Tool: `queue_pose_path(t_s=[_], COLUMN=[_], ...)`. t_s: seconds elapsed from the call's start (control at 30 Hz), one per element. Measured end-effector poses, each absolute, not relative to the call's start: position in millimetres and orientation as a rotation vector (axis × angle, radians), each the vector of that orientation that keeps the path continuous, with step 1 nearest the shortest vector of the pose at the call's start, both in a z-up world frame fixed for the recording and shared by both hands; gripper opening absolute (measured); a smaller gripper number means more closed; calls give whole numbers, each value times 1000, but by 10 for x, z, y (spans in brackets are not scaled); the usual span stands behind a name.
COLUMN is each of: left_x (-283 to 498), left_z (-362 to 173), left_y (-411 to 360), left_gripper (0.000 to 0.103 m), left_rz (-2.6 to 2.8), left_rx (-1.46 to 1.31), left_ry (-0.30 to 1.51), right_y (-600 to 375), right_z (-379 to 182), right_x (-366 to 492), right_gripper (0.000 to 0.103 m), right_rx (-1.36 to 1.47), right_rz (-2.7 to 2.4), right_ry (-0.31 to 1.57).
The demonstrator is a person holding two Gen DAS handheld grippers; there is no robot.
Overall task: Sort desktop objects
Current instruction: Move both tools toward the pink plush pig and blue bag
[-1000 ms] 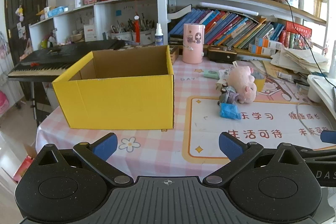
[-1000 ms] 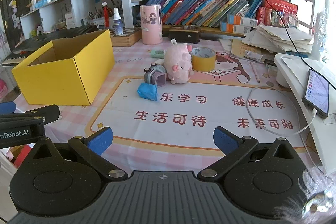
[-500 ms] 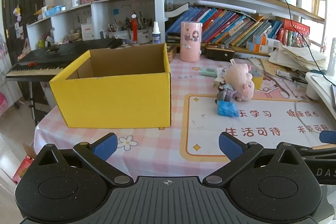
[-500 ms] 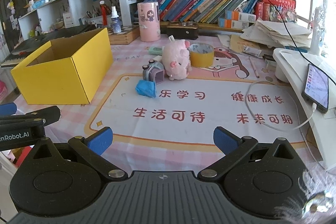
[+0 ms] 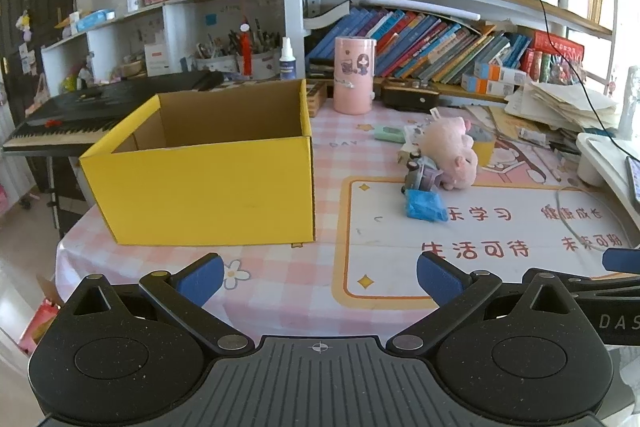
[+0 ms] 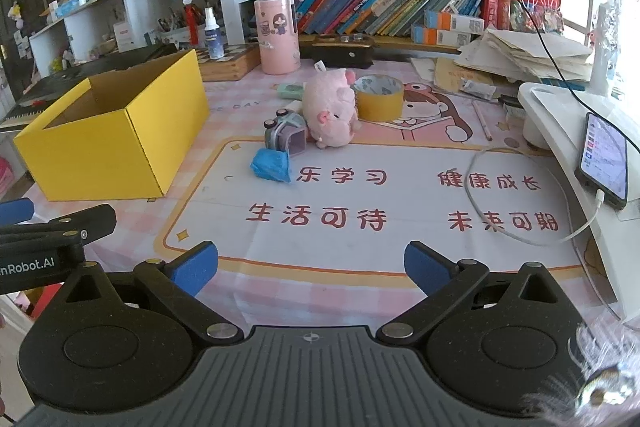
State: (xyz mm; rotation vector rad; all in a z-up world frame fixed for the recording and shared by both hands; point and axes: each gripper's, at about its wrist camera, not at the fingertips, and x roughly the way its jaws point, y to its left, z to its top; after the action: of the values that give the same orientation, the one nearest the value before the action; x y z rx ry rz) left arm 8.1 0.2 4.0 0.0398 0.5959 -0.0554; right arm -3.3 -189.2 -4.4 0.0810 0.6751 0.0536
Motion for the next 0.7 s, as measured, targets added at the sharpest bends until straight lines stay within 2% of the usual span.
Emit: queue_pose_path(t_s=[0.7], left_x=[258], left_z=[-4], left_y=[-137], left_gripper=[103], left_rz=[-94], left_rx=[44], left_ry=[618], right_y=[-1997], right_z=[-46], right_x=[125], right_gripper=[100], right_rx=[66], right_rz=[38], right_ry=[687])
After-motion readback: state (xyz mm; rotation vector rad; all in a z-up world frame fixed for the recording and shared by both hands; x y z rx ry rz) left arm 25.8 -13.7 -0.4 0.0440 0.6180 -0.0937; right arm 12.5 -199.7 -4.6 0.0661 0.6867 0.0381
